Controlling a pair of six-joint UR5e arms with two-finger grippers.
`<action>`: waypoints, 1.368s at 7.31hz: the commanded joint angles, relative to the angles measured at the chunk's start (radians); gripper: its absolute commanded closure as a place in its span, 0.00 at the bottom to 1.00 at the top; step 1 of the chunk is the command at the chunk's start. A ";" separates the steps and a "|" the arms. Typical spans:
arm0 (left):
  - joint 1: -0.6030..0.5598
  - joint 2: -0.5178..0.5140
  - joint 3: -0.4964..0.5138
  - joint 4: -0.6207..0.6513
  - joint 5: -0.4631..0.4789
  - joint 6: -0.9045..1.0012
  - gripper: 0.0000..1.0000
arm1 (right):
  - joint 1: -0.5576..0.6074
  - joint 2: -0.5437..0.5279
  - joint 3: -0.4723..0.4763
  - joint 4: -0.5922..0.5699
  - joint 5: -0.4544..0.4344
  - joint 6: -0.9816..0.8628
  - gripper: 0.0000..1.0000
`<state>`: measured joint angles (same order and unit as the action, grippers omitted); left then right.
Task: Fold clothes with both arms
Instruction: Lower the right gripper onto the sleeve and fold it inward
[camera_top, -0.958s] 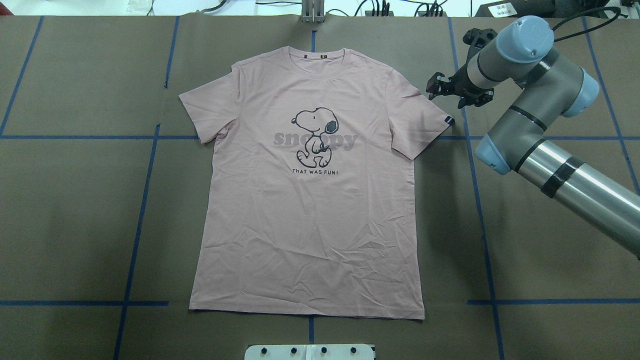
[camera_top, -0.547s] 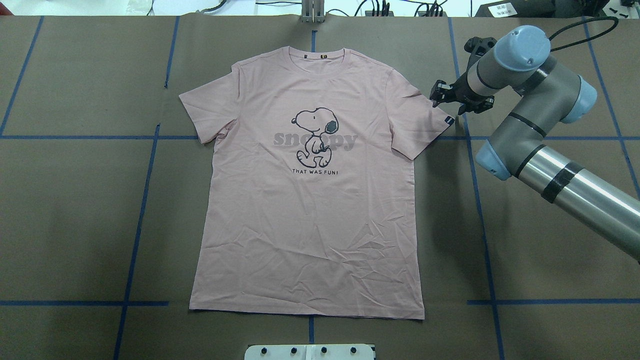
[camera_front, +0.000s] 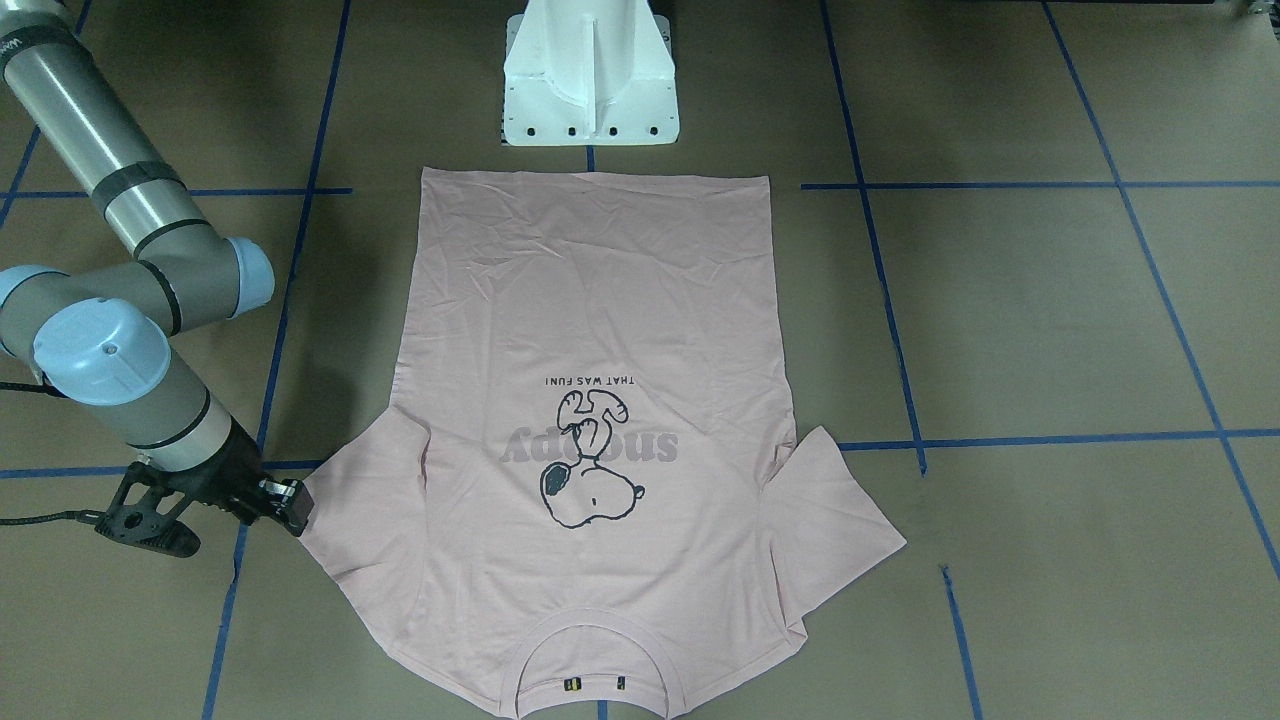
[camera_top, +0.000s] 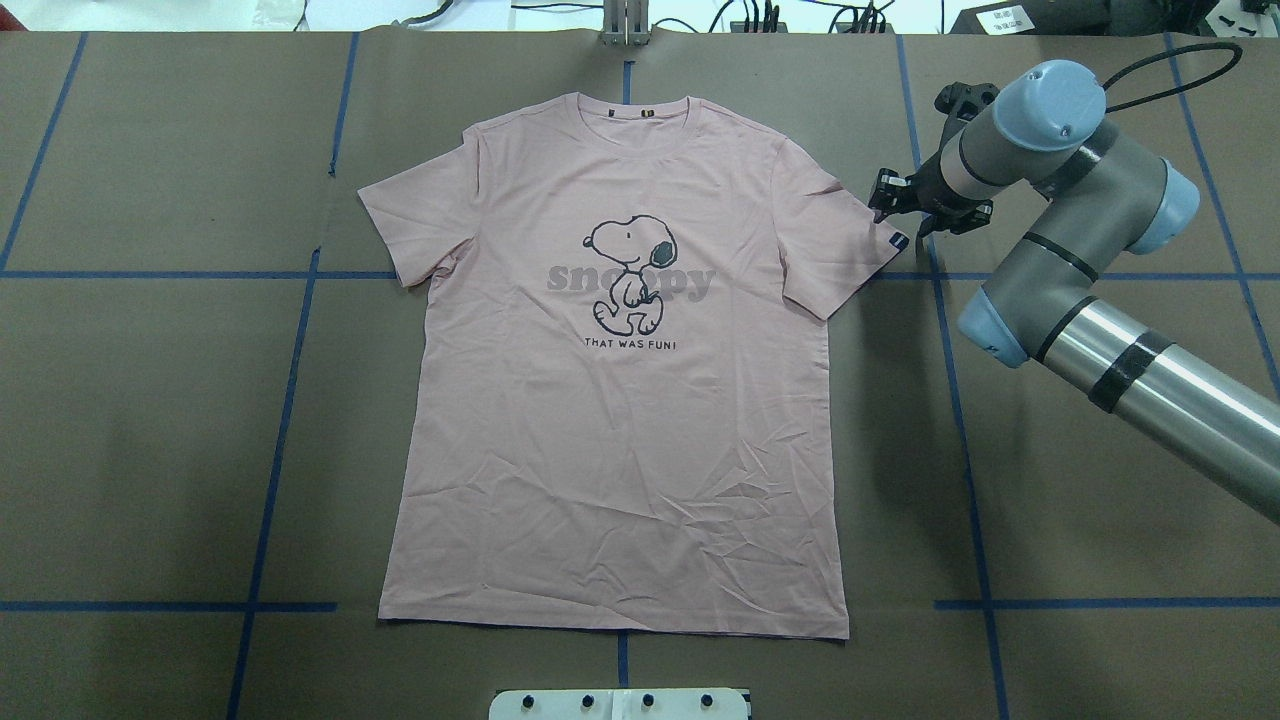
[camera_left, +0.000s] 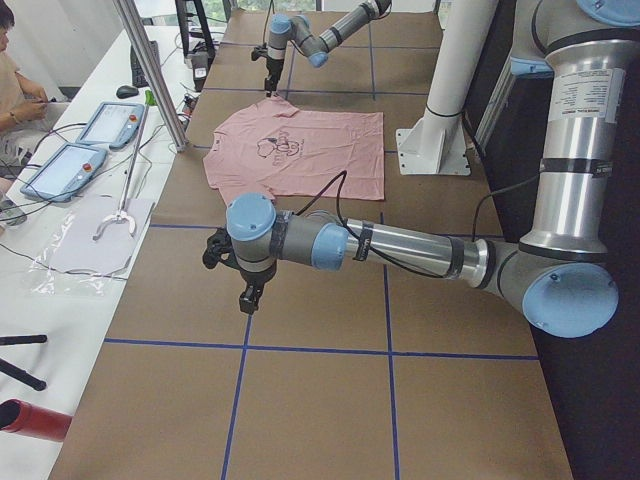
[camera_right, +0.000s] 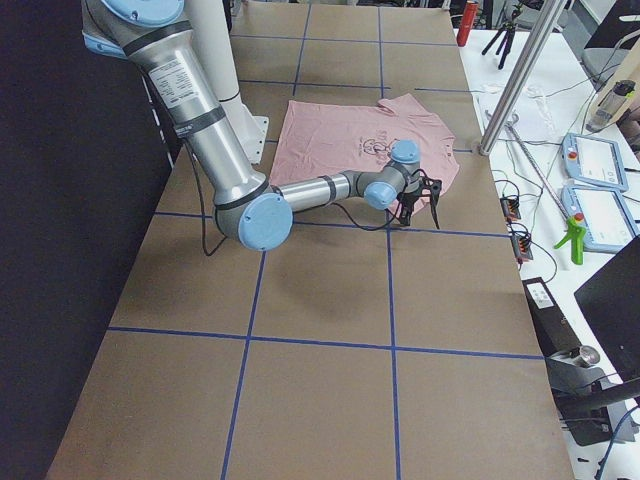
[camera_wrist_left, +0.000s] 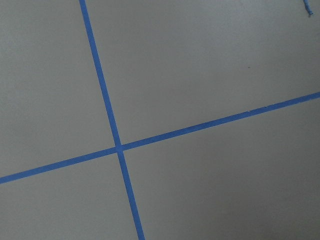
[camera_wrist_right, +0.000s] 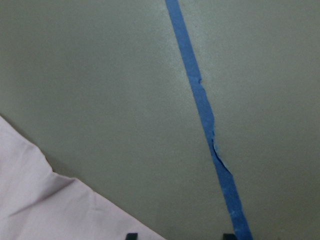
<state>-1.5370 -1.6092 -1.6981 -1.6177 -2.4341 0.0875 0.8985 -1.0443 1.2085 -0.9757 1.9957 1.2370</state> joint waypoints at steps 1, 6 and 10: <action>-0.002 0.000 -0.003 0.001 -0.002 0.000 0.00 | -0.004 -0.005 0.003 0.000 0.000 0.027 0.47; 0.000 0.000 -0.006 0.001 -0.003 0.000 0.00 | -0.013 0.003 0.038 -0.011 0.011 0.038 1.00; -0.002 0.000 -0.020 0.001 -0.003 -0.002 0.00 | -0.058 0.134 0.021 -0.015 -0.009 0.175 1.00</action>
<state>-1.5378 -1.6091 -1.7107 -1.6168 -2.4375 0.0871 0.8598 -0.9641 1.2500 -0.9894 2.0048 1.3574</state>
